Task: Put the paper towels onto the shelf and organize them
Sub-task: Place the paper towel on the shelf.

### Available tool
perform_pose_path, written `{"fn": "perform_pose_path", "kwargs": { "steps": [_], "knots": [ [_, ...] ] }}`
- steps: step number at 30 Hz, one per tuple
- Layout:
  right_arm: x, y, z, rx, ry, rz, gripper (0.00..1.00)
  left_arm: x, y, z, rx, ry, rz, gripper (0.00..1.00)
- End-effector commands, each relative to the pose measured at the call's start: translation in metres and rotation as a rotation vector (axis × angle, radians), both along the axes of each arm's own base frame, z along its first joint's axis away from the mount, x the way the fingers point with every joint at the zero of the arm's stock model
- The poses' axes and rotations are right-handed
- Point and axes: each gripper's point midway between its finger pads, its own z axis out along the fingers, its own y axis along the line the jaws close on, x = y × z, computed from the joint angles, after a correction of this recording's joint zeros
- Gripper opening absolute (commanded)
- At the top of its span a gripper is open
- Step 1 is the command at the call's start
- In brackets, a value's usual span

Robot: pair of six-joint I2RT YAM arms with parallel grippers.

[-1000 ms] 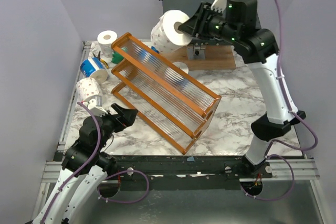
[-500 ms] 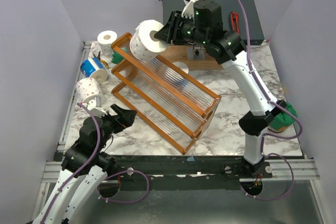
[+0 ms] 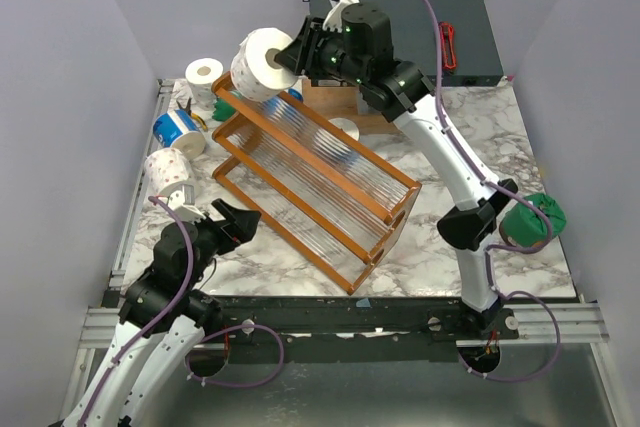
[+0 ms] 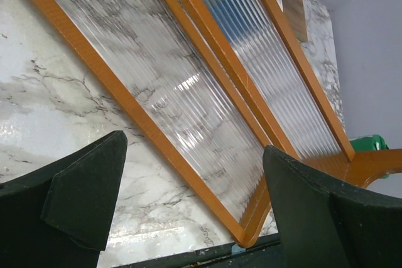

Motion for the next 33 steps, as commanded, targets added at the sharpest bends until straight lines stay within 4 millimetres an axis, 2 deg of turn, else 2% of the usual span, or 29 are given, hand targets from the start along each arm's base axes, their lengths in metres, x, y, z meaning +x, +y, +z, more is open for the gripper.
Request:
{"fn": "perform_pose_path", "kwargs": {
  "steps": [1, 11, 21, 33],
  "knots": [
    [0.009, 0.007, 0.012, 0.046, -0.053, -0.025, 0.41, 0.003, 0.003, -0.005, 0.019, -0.002, 0.015, 0.92],
    [0.011, 0.014, 0.007, 0.04, -0.054, -0.023, 0.43, 0.006, 0.001, -0.009, 0.025, 0.004, 0.009, 0.92],
    [0.02, 0.02, -0.012, 0.014, -0.027, -0.032, 0.44, 0.007, 0.002, -0.011, 0.038, 0.002, 0.012, 0.93],
    [0.023, 0.02, -0.019, -0.005, -0.027, -0.041, 0.55, 0.007, 0.006, -0.006, 0.055, -0.012, 0.021, 0.93]
  ]
}}
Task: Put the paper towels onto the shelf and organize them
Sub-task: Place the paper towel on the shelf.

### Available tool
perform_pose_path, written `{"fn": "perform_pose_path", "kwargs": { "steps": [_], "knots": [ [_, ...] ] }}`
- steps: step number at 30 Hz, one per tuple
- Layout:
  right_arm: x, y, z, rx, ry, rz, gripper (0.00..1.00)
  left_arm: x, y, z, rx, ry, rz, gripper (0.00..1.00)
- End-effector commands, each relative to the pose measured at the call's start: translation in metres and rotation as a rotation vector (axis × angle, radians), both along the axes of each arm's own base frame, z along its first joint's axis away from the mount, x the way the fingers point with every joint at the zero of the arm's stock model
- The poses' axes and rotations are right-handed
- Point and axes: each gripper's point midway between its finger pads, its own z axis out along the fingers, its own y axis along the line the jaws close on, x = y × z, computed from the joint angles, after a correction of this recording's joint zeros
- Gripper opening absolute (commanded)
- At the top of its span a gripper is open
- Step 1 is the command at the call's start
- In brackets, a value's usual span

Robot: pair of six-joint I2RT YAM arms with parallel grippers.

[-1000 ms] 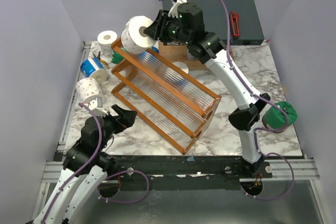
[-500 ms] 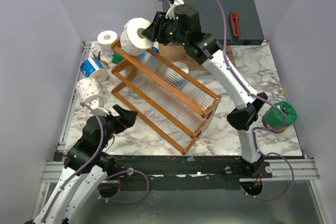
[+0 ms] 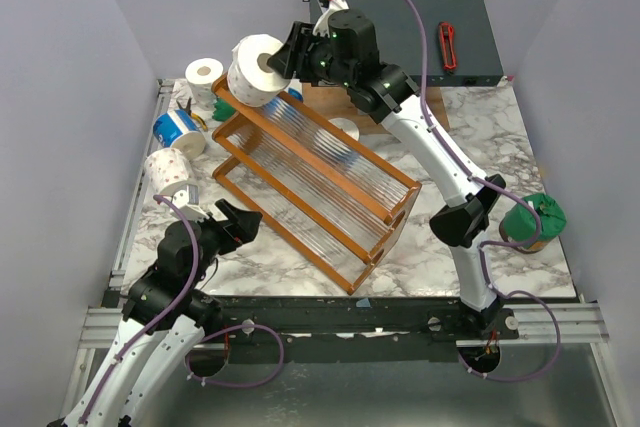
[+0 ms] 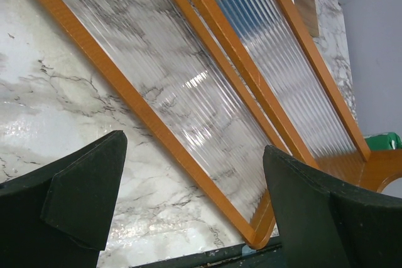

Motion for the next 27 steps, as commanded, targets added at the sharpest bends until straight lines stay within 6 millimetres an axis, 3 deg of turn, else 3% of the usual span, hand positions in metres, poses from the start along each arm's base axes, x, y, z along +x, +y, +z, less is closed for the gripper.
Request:
{"fn": "perform_pose_path", "kwargs": {
  "steps": [1, 15, 27],
  "knots": [
    [0.005, 0.003, 0.009, 0.015, -0.042, -0.017, 0.56, 0.004, 0.006, 0.003, 0.022, -0.02, 0.025, 0.93],
    [0.006, 0.005, 0.006, 0.011, -0.043, -0.016, 0.67, 0.003, 0.006, 0.003, 0.022, -0.022, 0.026, 0.94],
    [0.0, 0.003, 0.017, 0.032, -0.055, 0.002, 0.82, 0.002, 0.004, 0.006, 0.016, -0.03, 0.013, 0.94]
  ]
}}
